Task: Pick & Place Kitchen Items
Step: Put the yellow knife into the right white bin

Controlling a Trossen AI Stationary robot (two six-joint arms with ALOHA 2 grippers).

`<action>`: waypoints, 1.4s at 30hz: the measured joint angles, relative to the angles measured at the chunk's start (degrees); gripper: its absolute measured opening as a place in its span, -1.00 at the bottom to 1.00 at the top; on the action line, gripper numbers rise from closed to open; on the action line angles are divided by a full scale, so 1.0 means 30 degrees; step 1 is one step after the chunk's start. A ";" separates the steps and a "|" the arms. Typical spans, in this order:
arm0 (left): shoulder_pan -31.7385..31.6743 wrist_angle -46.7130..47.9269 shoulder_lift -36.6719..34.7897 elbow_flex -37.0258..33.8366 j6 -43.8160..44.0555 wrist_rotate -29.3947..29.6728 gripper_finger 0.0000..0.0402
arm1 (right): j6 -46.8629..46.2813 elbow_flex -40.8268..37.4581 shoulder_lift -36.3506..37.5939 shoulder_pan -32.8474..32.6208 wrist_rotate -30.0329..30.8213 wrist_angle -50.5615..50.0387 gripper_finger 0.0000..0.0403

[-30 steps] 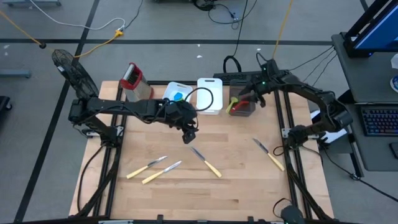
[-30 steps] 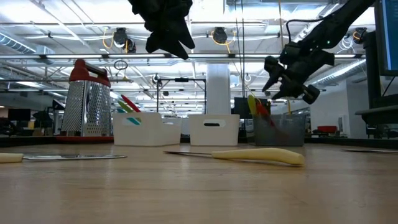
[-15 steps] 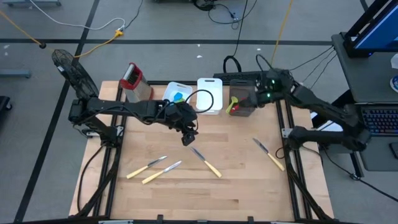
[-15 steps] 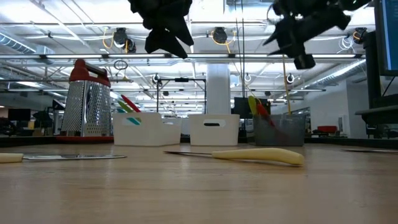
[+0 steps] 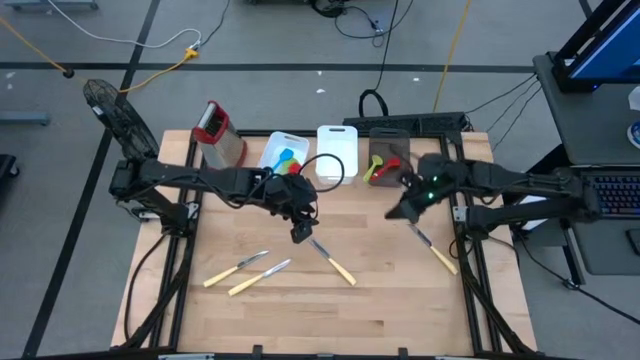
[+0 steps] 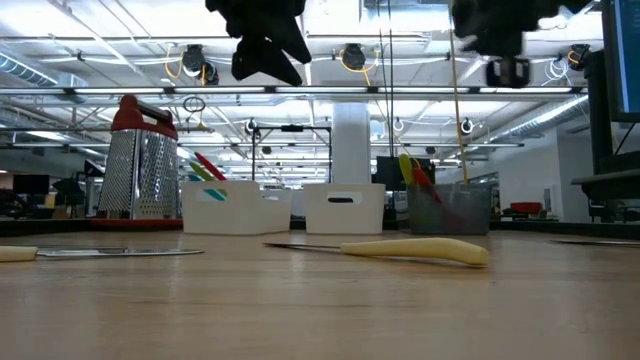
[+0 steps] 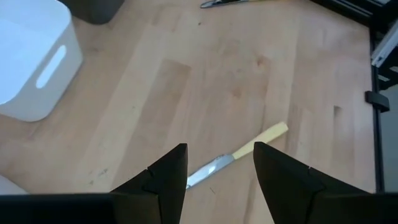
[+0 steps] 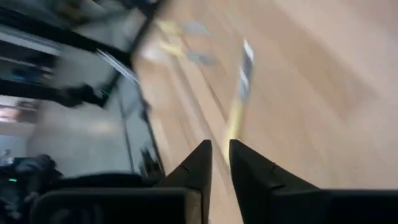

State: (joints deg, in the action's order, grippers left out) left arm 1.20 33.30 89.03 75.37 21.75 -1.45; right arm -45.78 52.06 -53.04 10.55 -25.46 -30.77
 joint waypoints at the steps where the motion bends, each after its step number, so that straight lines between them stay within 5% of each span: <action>1: 0.0117 0.0000 0.0000 0.0000 0.0003 0.0000 -0.07 | -0.0433 -0.0018 -0.0013 -0.0244 0.0009 -0.1087 -0.79; 8: 0.0755 0.0000 0.0000 0.0000 0.0062 0.0012 -0.07 | -0.3466 -0.0018 0.0000 -0.2047 0.0584 -1.0965 -0.98; 13: 0.0895 0.0000 0.0000 0.0000 0.0064 0.0228 -0.07 | -0.6659 -0.0055 -0.0007 -0.3908 0.0570 -1.4600 -0.97; 21: 0.0893 -0.0007 0.0000 0.0000 0.0142 0.1366 -0.07 | -1.0662 -0.2446 -0.0003 -0.6196 0.0459 -1.2509 -0.94; 36: 0.0119 -0.0084 0.0000 0.0000 -0.0175 0.1566 -0.07 | -1.3353 -0.5880 -0.0073 -0.6842 0.1918 -0.9048 -0.30; 42: -0.0199 -0.0142 0.0000 0.0000 -0.0621 0.1566 -0.07 | -1.6843 -0.6931 -0.0299 -0.6974 0.3122 -0.8078 -0.27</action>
State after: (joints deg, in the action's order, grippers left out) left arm 0.61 32.87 89.03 75.37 19.88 3.25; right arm -96.31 31.27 -53.93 -10.37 -16.09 -55.01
